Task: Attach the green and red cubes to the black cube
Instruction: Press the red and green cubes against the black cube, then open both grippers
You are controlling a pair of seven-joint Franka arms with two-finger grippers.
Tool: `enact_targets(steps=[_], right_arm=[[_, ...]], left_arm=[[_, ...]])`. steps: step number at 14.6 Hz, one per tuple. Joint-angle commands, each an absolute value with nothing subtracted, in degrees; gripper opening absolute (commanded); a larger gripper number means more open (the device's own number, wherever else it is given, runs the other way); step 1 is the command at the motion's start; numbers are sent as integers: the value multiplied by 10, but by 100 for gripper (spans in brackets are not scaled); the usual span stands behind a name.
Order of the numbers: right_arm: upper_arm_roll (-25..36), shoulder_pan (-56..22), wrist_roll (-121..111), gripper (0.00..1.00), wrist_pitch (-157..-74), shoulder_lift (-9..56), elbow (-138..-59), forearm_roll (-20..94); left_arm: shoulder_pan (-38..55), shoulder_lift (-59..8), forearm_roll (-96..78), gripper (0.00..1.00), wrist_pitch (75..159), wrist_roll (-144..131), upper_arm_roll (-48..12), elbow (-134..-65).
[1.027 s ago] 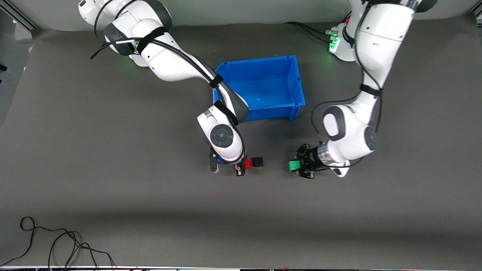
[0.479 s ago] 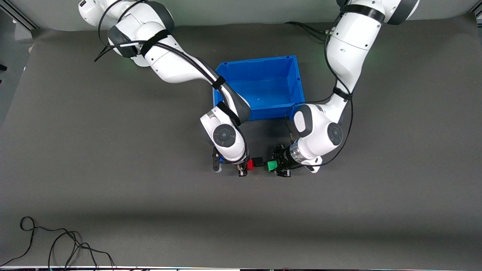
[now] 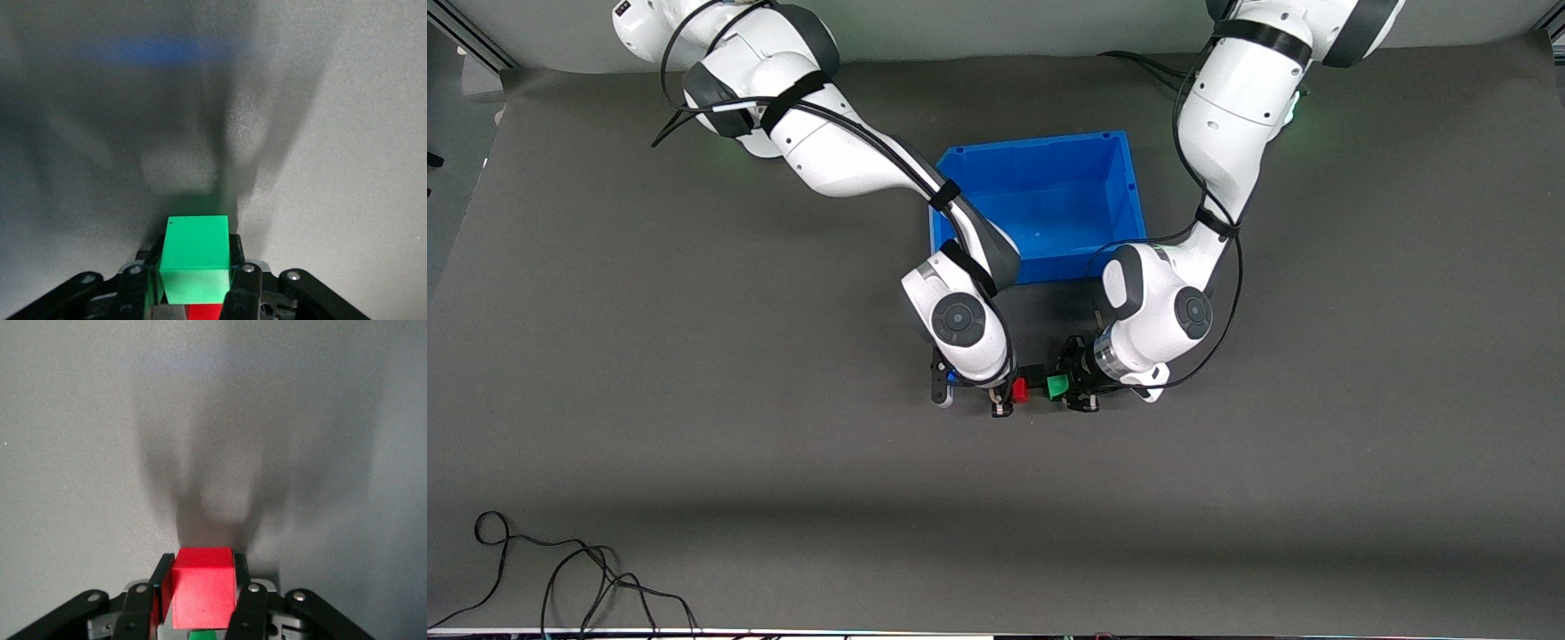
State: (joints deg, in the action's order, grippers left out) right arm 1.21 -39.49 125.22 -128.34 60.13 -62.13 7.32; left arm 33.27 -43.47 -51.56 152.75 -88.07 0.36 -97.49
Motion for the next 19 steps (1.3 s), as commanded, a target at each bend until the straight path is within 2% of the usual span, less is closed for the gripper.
enact_targets(steps=[1, 5, 6, 7, 8, 9, 10, 11, 14, 17, 19], right_arm=[[17, -406, 1267, 16, -1288, 612, -606, 83], [16, -406, 1267, 18, -1288, 612, -601, 85], [17, -406, 1267, 22, -1288, 612, -604, 84], [17, -406, 1266, 41, -1288, 612, -606, 82], [17, -406, 1265, 57, -1288, 612, -606, 83], [17, -405, 1265, 69, -1286, 612, -606, 83], [17, -405, 1264, 85, -1283, 610, -605, 83], [17, -404, 1263, 98, -1281, 606, -603, 83], [23, -397, 1247, 100, -1226, 565, -607, 71], [25, -377, 1151, 100, -1202, 495, -644, 59], [24, -350, 1062, 100, -1156, 457, -653, 61]], left_arm=[[349, -440, -523, 30, 1531, -906, 12, -961], [348, -440, -522, 30, 1530, -909, 12, -960], [346, -439, -522, 30, 1530, -908, 12, -960], [346, -439, -523, 31, 1530, -908, 12, -960], [346, -439, -522, 37, 1530, -908, 12, -960], [346, -439, -518, 79, 1529, -904, 13, -960], [346, -439, -518, 100, 1528, -901, 13, -961], [343, -437, -517, 100, 1521, -901, 16, -962], [319, -425, -490, 100, 1502, -896, 32, -967], [274, -410, -438, 100, 1441, -890, 34, -966], [226, -383, -374, 100, 1373, -863, 33, -967]])
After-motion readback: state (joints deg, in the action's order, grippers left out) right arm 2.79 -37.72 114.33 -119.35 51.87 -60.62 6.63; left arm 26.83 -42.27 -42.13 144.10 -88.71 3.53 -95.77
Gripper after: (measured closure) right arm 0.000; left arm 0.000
